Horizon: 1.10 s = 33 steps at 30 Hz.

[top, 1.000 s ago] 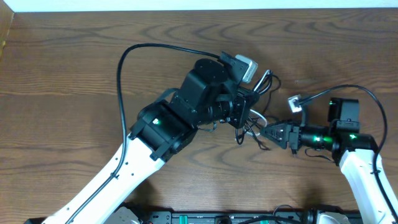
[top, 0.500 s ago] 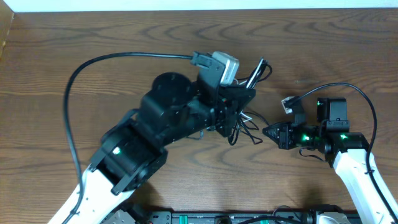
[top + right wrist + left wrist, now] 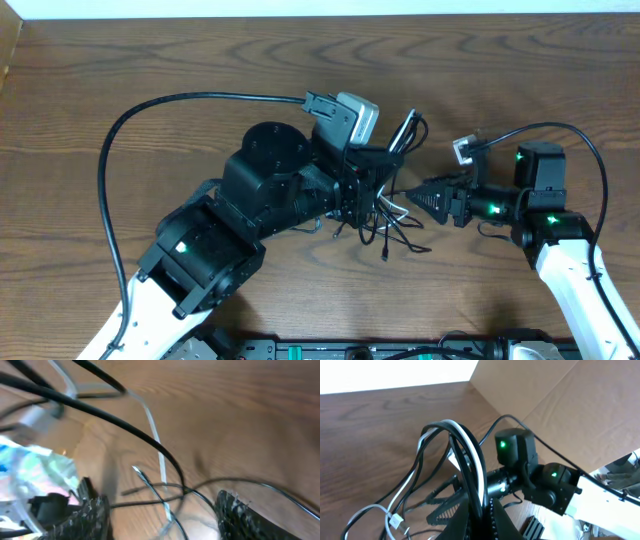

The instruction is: Untangle cables

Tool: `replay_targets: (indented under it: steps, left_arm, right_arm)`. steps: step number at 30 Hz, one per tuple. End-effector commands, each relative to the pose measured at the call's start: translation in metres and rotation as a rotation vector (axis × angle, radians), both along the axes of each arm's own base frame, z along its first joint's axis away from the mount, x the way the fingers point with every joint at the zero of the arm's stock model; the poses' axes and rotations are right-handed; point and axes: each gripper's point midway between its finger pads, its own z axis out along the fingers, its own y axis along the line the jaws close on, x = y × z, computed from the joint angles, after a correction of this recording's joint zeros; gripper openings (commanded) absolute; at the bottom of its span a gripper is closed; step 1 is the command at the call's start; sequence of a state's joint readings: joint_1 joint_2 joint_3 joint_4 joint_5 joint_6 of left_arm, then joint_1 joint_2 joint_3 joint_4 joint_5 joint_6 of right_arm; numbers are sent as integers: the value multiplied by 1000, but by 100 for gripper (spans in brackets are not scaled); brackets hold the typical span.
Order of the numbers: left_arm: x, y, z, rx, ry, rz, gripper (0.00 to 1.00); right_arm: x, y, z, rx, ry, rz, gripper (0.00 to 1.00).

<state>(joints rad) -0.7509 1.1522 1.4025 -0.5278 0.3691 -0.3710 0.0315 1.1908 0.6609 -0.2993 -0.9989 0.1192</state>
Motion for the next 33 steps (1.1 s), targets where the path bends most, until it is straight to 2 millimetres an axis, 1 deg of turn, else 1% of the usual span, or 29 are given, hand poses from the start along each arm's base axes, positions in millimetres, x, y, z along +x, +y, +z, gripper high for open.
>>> replay_targets:
  steps: [1, 3, 7, 10, 12, 17, 19, 23, 25, 27, 28, 30, 33]
  left_arm:
    - [-9, -6, 7, -28, 14, -56, 7]
    - [-13, -10, 7, -37, 27, -88, 7]
    - [-11, -12, 5, -59, 80, -70, 7]
    - [-10, -13, 7, -80, 108, -58, 7]
    - [-11, -13, 7, -91, 128, -58, 8]
    - [-21, -19, 16, -126, 126, -127, 8]
    - [-21, -19, 16, -128, 129, -127, 7]
    - [-25, -21, 17, -142, 155, -139, 8]
    - [-25, -21, 17, -143, 153, -139, 7]
    - [-24, -21, 19, -147, 149, -140, 8]
    - [-25, -21, 21, -152, 143, -141, 8]
    - [-25, -20, 25, -161, 132, -142, 7]
    - [-28, -18, 34, -184, 103, -146, 8]
  right_arm:
    - [-7, 10, 18, 80, -13, 59, 64]
    - [-5, 10, 20, 89, -7, 48, 64]
    - [4, 11, 25, 98, -4, 10, 65]
    - [9, 17, 30, 97, -30, -1, 65]
    - [14, 21, 29, 73, -45, -23, 66]
    - [27, 31, 20, -32, -97, -105, 67]
    - [31, 37, 21, -58, -131, -121, 67]
    - [40, 42, 25, -87, -185, -172, 67]
    - [40, 46, 30, -76, -207, -167, 67]
    - [42, 45, 30, -83, -210, -178, 67]
    - [42, 43, 25, -101, -196, -193, 69]
    - [45, 33, 12, -156, -157, -242, 69]
    - [50, 11, -18, -284, -81, -347, 69]
